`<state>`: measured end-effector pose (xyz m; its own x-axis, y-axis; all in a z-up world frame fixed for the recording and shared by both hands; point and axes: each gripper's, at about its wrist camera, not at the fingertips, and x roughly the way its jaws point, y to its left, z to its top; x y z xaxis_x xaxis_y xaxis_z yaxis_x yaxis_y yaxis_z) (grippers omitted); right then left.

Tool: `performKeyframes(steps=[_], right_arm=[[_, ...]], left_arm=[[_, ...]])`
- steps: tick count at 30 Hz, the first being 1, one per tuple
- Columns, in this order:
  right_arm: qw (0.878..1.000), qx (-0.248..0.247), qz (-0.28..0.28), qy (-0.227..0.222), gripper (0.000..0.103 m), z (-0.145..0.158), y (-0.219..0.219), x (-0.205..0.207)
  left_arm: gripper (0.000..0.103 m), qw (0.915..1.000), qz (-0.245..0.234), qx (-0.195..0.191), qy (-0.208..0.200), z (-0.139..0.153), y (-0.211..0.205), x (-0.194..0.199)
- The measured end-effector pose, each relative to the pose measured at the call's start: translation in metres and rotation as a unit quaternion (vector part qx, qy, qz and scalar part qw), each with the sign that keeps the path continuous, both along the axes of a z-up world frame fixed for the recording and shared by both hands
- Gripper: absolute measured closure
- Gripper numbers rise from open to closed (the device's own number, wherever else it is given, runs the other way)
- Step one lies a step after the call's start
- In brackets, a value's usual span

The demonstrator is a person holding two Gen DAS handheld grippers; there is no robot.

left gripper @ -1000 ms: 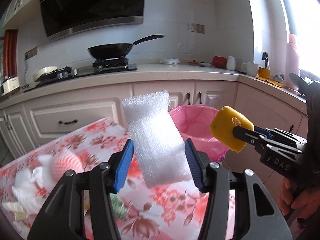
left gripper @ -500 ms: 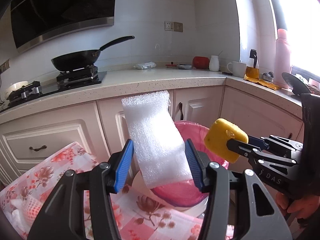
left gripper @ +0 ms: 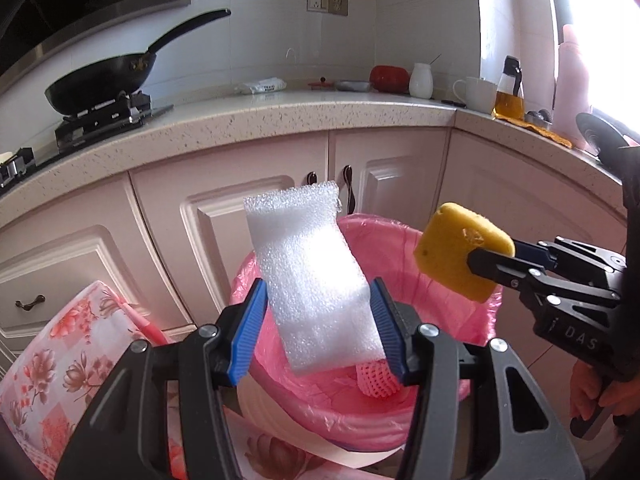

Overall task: Collect trash
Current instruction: 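Drop the foam sheet into the pink bin with the left tool while the right drops the sponge, then move both open tools back over the table items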

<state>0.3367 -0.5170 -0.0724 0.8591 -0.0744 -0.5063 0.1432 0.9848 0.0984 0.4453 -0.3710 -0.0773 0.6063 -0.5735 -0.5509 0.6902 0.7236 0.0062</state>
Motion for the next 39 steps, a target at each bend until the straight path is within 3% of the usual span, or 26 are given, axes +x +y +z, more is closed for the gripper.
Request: performKeyframes(steps=[3,6,10,13,15,17,22,25,30,39], right_arm=[[1.0,0.012,-0.002,0.013,0.068,-0.01,-0.007,0.007],[0.999,0.029,-0.01,0.019,0.068,-0.018,-0.015,0.008],[0.999,0.033,-0.013,0.018,0.053,-0.021,-0.016,0.005],[0.999,0.027,-0.014,0.012,0.053,-0.017,-0.014,-0.002],[1.0,0.022,-0.014,0.004,0.053,-0.012,-0.011,-0.009],[1.0,0.024,-0.013,-0.002,0.053,-0.008,-0.008,-0.016],[1.0,0.011,-0.006,-0.017,0.05,0.001,0.016,-0.035],[1.0,0.0,-0.011,-0.028,0.043,0.006,0.031,-0.047],[0.999,0.011,-0.015,-0.035,0.043,0.009,0.051,-0.067],[0.998,0.044,0.041,-0.026,0.043,0.004,0.109,-0.094]], left_arm=[[0.05,0.9997,-0.007,-0.006,0.021,-0.013,-0.002,0.011],[0.041,0.9998,0.001,0.007,0.02,-0.025,-0.006,0.016],[0.035,0.9998,0.001,0.012,0.017,-0.032,-0.005,0.015],[0.033,0.9999,0.008,0.01,0.011,-0.03,0.0,0.012],[0.028,0.9999,0.016,0.005,0.006,-0.026,0.006,0.007],[0.017,0.9996,0.027,0.005,-0.009,-0.022,0.014,-0.003],[0.005,0.998,0.056,0.001,-0.03,-0.01,0.033,-0.028],[0.005,0.9962,0.081,0.009,-0.029,-0.009,0.048,-0.04],[0.005,0.9935,0.108,0.009,-0.034,-0.007,0.084,-0.067],[0.005,0.9839,0.167,-0.055,-0.031,0.004,0.177,-0.146]])
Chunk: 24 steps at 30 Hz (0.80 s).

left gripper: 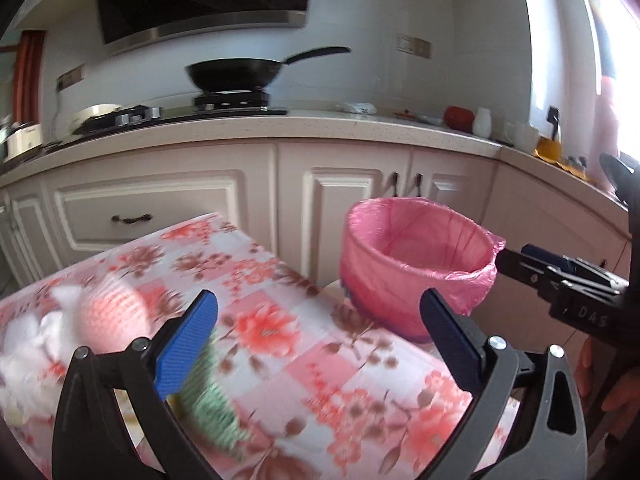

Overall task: Collect trash
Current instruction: 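Move both open tools back over the table items, then grasp the green zigzag cloth with the right tool while the left grasps the bread-like sponge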

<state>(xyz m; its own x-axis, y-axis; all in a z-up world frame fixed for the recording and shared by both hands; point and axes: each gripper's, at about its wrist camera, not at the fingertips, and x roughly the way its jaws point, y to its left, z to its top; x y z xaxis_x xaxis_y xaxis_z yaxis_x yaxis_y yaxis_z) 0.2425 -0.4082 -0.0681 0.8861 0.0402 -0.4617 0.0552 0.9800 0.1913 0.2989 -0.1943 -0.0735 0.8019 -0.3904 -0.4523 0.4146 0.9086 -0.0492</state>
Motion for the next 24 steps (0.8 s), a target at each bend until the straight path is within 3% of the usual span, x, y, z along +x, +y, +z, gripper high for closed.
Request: performKeyframes(steps=[10,18,24], right_arm=[[0.996,-0.002,0.084,0.023,0.039,-0.01,0.085,-0.009],[0.989,-0.028,0.137,0.05,0.039,-0.024,0.142,-0.006],[0.983,-0.039,0.164,0.072,0.039,-0.04,0.168,-0.002]], left_arm=[[0.005,0.9968,0.08,-0.002,0.004,-0.013,0.105,-0.068],[0.005,0.9886,0.149,-0.009,0.019,-0.028,0.171,-0.093],[0.005,0.9803,0.197,0.01,0.001,-0.028,0.195,-0.103]])
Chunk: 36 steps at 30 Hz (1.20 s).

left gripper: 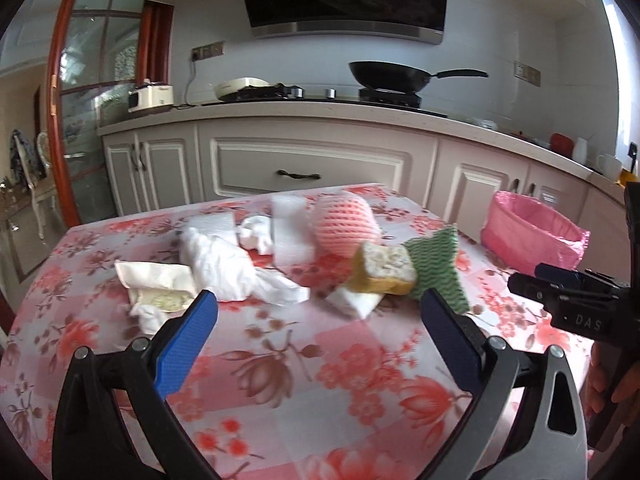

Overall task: Collect trash
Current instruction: 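Grasp the green zigzag cloth with the right tool while the left grasps the bread-like sponge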

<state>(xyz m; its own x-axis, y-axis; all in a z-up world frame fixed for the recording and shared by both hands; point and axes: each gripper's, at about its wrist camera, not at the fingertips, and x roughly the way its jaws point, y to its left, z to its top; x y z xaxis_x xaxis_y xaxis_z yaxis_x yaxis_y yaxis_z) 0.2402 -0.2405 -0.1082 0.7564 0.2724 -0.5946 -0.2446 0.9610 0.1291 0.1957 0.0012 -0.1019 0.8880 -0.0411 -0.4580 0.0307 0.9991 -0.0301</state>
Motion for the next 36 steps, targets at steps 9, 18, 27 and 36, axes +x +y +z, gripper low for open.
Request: performKeyframes(steps=[9,18,27,36], right_arm=[[0.999,-0.027,0.032,0.026,0.039,-0.014,0.035,0.028],[0.998,-0.04,0.02,0.051,0.039,-0.031,0.052,0.074],[0.997,-0.038,0.029,0.058,0.068,-0.042,0.052,0.083],[0.999,-0.027,0.026,0.017,0.088,-0.027,0.03,0.058]], left_arm=[[0.005,0.9996,0.024,-0.002,0.014,-0.013,0.007,0.001],[0.005,0.9993,0.033,0.015,0.01,-0.017,0.006,0.001],[0.005,0.9989,0.038,0.013,0.025,-0.023,0.009,0.006],[0.005,0.9988,0.006,0.014,0.046,-0.026,-0.015,0.04]])
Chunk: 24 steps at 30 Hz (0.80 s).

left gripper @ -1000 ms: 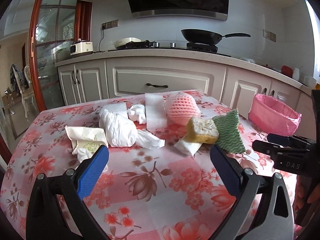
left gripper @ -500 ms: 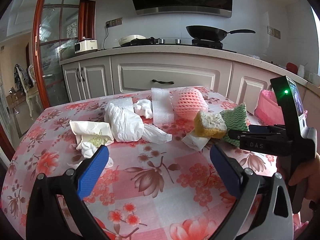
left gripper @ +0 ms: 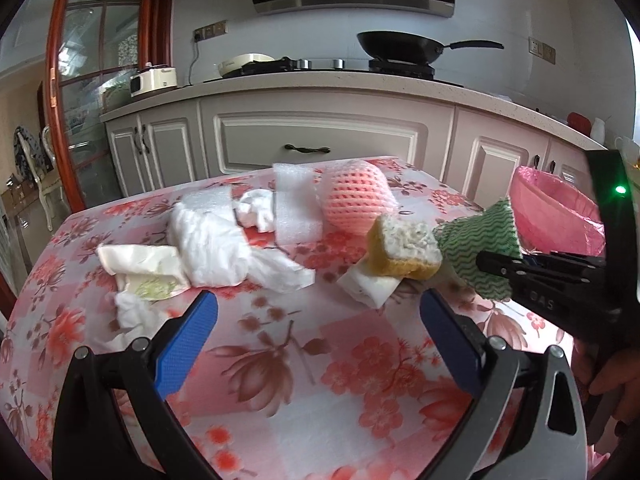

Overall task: Collect trash
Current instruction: 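Grasp the green zigzag cloth with the right tool while the left grasps the bread-like sponge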

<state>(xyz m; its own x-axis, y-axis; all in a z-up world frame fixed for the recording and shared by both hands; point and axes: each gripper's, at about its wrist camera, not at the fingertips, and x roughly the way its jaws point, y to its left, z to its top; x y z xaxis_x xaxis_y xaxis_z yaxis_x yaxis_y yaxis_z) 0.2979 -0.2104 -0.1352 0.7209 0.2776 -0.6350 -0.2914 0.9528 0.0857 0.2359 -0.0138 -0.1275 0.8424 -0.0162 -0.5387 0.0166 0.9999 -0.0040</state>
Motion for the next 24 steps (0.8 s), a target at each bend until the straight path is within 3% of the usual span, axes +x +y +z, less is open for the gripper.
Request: performKeyframes(steps=[13,19,22,24], right_arm=[[0.999,0.02,-0.026,-0.029,0.089,0.012,-0.04,-0.029],[0.998,0.037,-0.034,-0.029,0.089,0.015,-0.052,-0.028],[0.998,0.043,-0.04,-0.027,0.089,0.015,-0.057,-0.029],[0.998,0.043,-0.043,-0.026,0.089,0.014,-0.058,-0.03]], left_arm=[[0.005,0.9984,-0.041,0.015,0.036,-0.011,-0.057,0.074],[0.005,0.9954,-0.046,0.062,0.057,-0.021,-0.084,0.103],[0.011,0.9931,-0.047,0.078,0.074,-0.028,-0.09,0.116],[0.023,0.992,-0.053,0.08,0.081,-0.033,-0.091,0.12]])
